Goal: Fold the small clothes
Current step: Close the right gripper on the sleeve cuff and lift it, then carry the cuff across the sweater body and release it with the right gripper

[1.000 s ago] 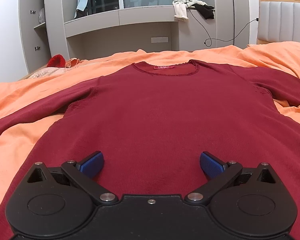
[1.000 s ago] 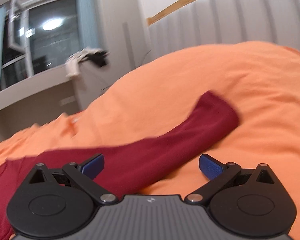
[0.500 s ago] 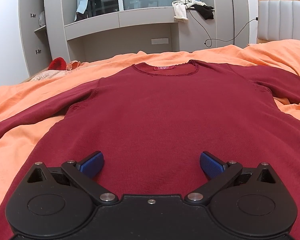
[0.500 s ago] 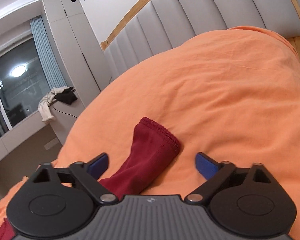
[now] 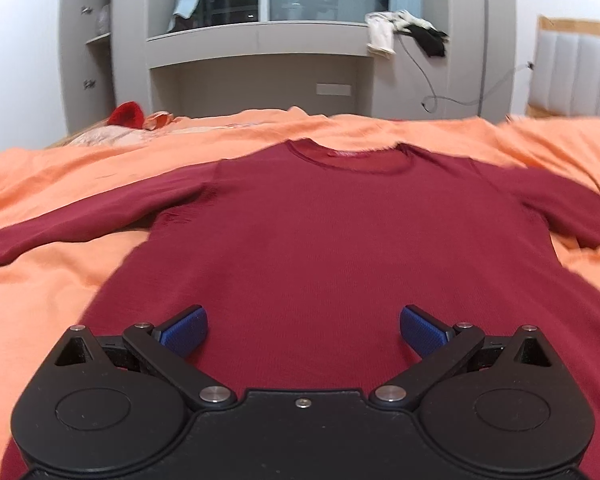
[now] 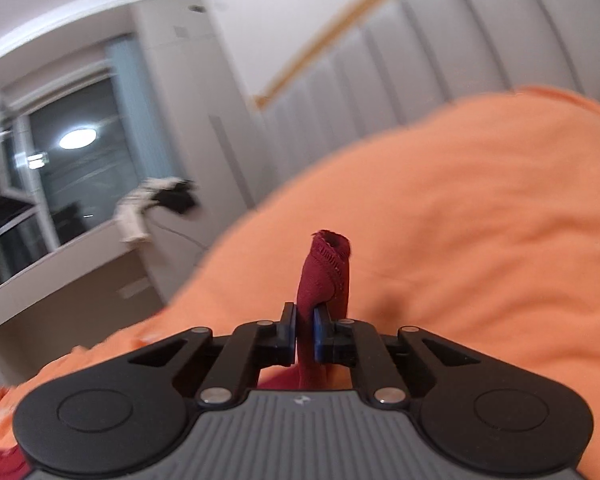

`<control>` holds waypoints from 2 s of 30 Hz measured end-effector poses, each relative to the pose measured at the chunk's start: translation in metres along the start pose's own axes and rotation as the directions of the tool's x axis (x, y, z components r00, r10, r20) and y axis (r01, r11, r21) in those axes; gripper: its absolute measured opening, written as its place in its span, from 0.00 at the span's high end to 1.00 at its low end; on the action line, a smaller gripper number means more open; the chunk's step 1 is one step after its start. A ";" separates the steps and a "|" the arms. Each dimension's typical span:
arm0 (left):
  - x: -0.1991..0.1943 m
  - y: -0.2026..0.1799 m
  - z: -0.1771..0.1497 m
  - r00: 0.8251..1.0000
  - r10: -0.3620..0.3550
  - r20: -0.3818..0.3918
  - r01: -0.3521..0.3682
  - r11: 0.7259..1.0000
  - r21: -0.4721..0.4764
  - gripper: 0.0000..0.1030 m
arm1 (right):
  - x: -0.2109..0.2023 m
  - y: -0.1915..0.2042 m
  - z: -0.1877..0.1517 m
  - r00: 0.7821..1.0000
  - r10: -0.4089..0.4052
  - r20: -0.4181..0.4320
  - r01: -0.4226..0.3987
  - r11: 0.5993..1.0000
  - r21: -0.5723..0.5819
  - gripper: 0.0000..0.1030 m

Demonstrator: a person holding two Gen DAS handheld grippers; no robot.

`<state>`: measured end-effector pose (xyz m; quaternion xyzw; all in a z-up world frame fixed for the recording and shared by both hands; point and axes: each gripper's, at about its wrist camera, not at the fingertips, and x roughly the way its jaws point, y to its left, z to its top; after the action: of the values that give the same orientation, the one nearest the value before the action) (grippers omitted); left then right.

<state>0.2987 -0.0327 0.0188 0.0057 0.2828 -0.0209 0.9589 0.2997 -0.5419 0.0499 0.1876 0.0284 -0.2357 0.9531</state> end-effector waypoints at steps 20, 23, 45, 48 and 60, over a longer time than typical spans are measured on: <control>-0.030 0.115 0.040 0.978 0.207 0.030 -0.182 0.913 -0.365 0.01 | -0.093 0.295 -0.046 0.765 0.631 -0.134 -0.620 0.663 -0.419 0.91; -0.039 0.133 0.042 0.968 0.248 0.039 -0.211 0.887 -0.411 0.01 | -0.105 0.317 -0.080 0.720 0.648 -0.247 -0.675 0.573 -0.465 0.91; -0.030 0.136 0.039 0.986 0.165 0.008 -0.149 0.905 -0.399 0.01 | -0.193 0.307 -0.173 0.525 0.542 -0.657 -0.786 0.012 -0.618 0.40; -0.024 0.124 0.036 0.994 0.112 0.006 -0.102 0.926 -0.364 0.01 | -0.187 0.281 -0.154 0.546 0.544 -0.637 -0.778 0.047 -0.627 0.28; 0.016 0.075 0.018 0.980 0.175 -0.099 -0.187 0.973 -0.133 0.01 | -0.095 0.185 -0.108 0.856 0.330 -0.398 -0.509 0.404 -0.760 0.21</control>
<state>0.3247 0.0408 0.0252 -0.0359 0.3229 0.0871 0.9417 0.3045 -0.3086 0.0269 -0.2766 0.1786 0.0749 0.9413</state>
